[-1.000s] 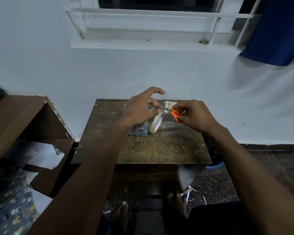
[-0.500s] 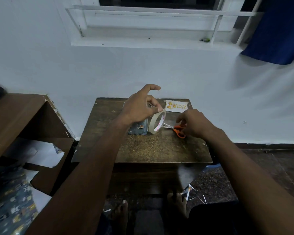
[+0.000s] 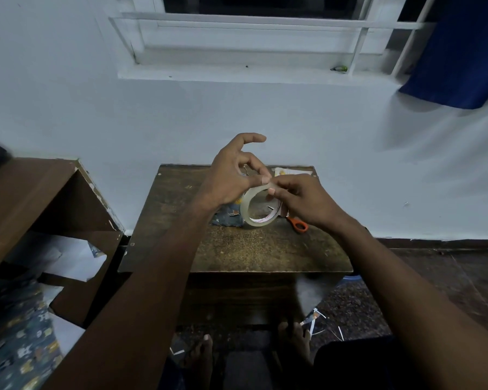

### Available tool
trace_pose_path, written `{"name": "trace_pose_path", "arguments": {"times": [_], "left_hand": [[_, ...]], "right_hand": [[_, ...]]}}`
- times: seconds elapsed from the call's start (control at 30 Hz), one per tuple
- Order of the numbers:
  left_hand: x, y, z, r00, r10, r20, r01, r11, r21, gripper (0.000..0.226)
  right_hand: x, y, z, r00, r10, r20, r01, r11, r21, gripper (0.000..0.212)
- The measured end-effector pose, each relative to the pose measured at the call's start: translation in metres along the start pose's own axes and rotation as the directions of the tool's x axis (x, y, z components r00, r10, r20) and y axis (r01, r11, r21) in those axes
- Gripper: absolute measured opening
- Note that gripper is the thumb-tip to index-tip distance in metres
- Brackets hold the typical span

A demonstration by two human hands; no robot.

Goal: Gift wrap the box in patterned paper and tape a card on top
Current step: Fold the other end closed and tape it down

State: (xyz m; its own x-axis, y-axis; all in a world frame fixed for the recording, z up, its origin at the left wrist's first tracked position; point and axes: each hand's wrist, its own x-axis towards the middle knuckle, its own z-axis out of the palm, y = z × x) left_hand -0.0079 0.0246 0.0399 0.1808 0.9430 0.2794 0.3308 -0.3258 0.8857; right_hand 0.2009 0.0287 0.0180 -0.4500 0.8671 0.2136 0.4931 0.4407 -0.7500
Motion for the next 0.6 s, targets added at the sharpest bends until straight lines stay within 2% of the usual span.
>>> {"name": "trace_pose_path", "arguments": {"times": [0.13, 0.33, 0.47, 0.53, 0.6], "left_hand": [[0.001, 0.003, 0.000, 0.999, -0.025, -0.038, 0.023, 0.999, -0.043, 0.075], [0.002, 0.006, 0.003, 0.994, -0.076, -0.074, 0.069, 0.993, -0.095, 0.069], [0.001, 0.006, 0.005, 0.991, -0.105, -0.086, 0.110, 0.992, 0.056, 0.073], [0.002, 0.006, 0.004, 0.989, -0.116, -0.088, 0.124, 0.988, 0.088, 0.067], [0.003, 0.007, 0.002, 0.988, -0.138, -0.069, 0.138, 0.990, 0.006, 0.056]], "right_hand": [[-0.002, -0.005, -0.006, 0.999, -0.038, -0.027, 0.037, 0.999, -0.036, 0.024], [-0.006, -0.013, -0.015, 0.983, -0.162, -0.087, 0.166, 0.985, 0.044, 0.028], [-0.006, -0.010, -0.016, 0.974, -0.206, -0.096, 0.206, 0.978, -0.002, 0.018], [-0.005, -0.006, -0.017, 0.971, -0.213, -0.108, 0.213, 0.977, -0.015, 0.020], [-0.003, 0.000, -0.018, 0.978, -0.187, -0.094, 0.181, 0.981, -0.069, 0.022]]}}
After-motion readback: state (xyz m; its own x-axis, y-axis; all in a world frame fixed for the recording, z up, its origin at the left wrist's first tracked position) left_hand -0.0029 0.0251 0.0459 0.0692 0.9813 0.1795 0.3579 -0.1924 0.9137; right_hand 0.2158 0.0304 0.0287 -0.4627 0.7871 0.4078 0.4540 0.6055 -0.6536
